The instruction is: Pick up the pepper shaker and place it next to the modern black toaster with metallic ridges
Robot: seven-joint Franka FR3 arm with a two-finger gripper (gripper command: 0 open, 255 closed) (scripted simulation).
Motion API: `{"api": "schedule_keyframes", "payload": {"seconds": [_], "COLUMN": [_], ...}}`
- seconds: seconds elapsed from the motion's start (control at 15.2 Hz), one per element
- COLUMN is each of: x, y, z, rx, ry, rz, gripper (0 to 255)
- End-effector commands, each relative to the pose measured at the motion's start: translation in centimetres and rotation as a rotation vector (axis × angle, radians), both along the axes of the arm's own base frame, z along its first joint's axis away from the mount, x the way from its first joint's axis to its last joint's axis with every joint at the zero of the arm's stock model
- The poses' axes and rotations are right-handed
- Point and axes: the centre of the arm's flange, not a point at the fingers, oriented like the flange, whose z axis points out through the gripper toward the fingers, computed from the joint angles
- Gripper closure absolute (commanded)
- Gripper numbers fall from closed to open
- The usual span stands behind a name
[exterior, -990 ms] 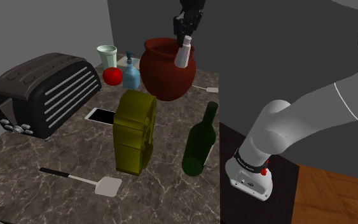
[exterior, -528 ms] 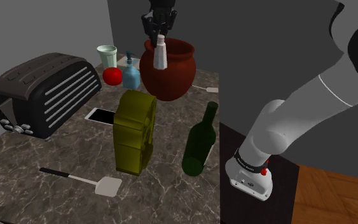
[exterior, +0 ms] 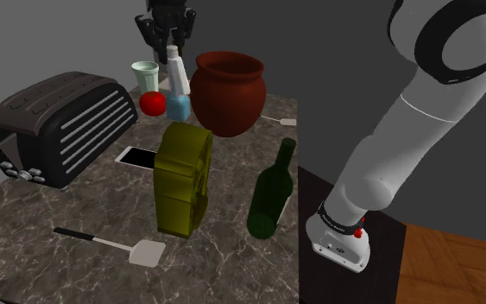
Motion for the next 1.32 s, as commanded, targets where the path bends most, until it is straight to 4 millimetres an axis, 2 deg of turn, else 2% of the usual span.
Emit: {"api": "schedule_keyframes", "payload": {"seconds": [0.0, 0.59, 0.66, 1.25], "x": [1.6, 8.2, 8.4, 8.4], "y": [2.2, 12.1, 12.3, 12.3], "z": [0.0, 0.0, 0.0, -4.8], "rx": [0.001, 0.001, 0.001, 0.001], "ry": [0.000, 0.000, 0.000, 0.000], "rz": [-0.002, -0.002, -0.002, -0.002], "gripper": [255, 255, 255, 255]}}
